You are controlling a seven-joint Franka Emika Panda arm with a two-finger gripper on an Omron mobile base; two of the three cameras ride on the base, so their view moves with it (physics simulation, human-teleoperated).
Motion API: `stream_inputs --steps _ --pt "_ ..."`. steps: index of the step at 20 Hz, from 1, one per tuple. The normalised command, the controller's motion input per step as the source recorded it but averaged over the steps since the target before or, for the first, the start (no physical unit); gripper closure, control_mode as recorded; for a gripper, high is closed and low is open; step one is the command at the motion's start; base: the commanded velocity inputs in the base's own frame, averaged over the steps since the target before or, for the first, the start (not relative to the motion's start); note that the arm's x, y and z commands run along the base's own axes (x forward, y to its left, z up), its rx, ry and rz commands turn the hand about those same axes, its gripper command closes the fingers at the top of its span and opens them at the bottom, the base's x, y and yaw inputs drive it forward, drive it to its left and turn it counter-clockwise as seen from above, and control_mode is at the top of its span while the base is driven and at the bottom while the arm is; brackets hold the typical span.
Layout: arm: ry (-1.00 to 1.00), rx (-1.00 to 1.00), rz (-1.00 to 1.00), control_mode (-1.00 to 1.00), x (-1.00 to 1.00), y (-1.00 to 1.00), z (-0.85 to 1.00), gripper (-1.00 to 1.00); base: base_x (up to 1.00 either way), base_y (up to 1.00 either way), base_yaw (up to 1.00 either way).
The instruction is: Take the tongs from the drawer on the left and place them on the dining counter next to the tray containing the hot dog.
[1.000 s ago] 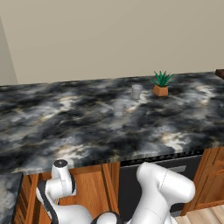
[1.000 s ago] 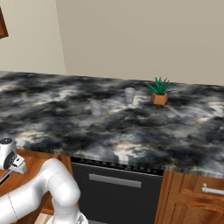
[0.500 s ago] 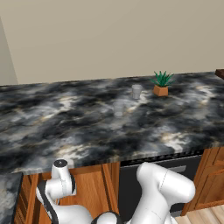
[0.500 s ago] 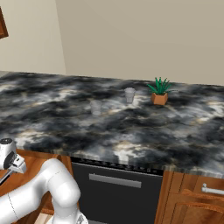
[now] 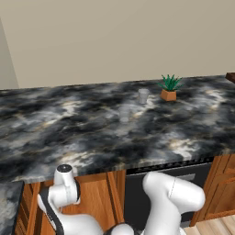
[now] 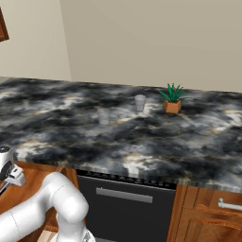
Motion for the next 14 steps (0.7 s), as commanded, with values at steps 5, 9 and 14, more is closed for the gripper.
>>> stream_inputs --steps 5,9,14 --pt "0.00 0.05 0.09 -1.00 -0.40 -0.23 0.84 1.00 0.00 0.00 0.00" --pt "0.00 0.03 0.08 -1.00 -0.15 -0.29 0.95 1.00 0.00 0.00 0.00" --pt "0.00 0.04 0.08 -1.00 -0.18 -0.34 1.00 1.00 0.00 0.00 0.00"
